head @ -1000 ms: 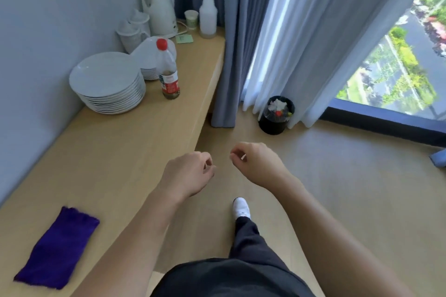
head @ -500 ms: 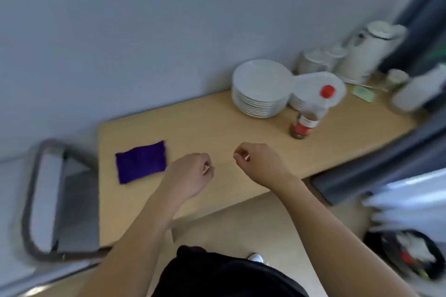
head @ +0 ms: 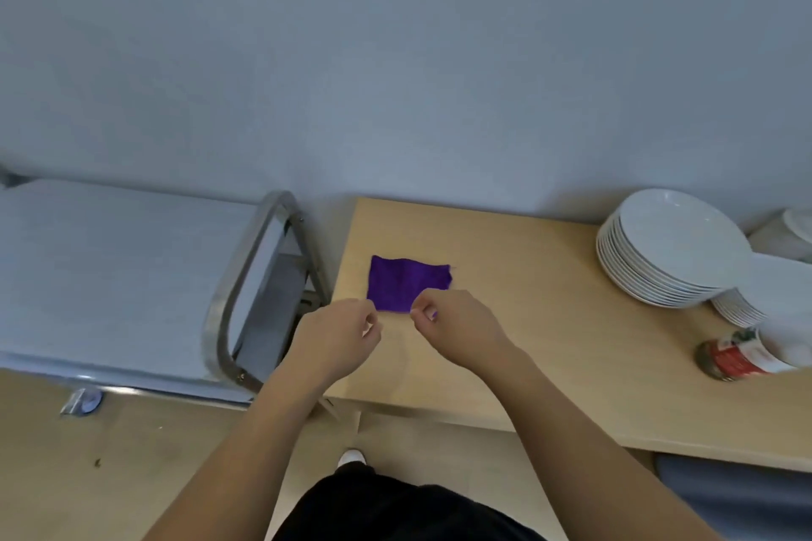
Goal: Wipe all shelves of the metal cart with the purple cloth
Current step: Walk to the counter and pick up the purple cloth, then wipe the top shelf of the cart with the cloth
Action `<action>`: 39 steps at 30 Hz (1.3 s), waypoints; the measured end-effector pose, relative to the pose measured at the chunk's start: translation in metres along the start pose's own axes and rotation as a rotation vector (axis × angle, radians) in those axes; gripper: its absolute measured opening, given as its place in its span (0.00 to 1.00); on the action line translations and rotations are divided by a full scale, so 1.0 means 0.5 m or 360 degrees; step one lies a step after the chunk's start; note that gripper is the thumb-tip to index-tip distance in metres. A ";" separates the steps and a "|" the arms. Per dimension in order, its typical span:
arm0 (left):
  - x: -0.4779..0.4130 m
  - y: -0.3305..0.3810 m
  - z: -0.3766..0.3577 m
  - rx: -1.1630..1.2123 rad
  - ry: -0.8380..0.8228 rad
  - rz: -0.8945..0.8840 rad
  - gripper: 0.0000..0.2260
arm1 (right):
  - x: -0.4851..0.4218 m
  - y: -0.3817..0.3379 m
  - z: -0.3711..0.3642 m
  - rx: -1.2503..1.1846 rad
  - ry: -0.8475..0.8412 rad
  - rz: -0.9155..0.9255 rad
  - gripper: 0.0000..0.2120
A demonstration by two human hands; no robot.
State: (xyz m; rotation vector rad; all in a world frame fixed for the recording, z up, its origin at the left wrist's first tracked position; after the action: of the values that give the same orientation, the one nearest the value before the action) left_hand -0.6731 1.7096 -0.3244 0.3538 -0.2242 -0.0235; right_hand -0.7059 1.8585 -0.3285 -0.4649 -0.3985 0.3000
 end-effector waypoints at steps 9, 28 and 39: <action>-0.054 -0.099 -0.019 0.0168 -0.0031 -0.0100 0.09 | -0.110 -0.052 -0.051 0.0215 0.0165 -0.0161 0.18; 0.094 -0.310 -0.039 0.0607 0.0142 0.0600 0.05 | -0.241 -0.164 -0.201 -0.0116 -0.0217 0.0310 0.18; 0.313 -0.647 0.053 0.0552 0.0450 0.1095 0.05 | -0.199 -0.667 -0.347 -0.0248 -0.0305 0.0973 0.19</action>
State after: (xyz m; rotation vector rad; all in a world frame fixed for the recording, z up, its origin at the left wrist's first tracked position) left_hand -0.5213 1.3874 -0.3785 0.6037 -0.0587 0.7474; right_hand -0.6553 1.4731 -0.3382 -0.7104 -0.4620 0.9152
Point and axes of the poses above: each hand's wrist, its own x-axis away from the middle knuckle, its own z-axis out of the back of the hand, y = z × x, the point moved 10 cm from there along -x, towards the middle knuckle, and after that the axes turned 3 degrees about -y, right-handed, at the moved point
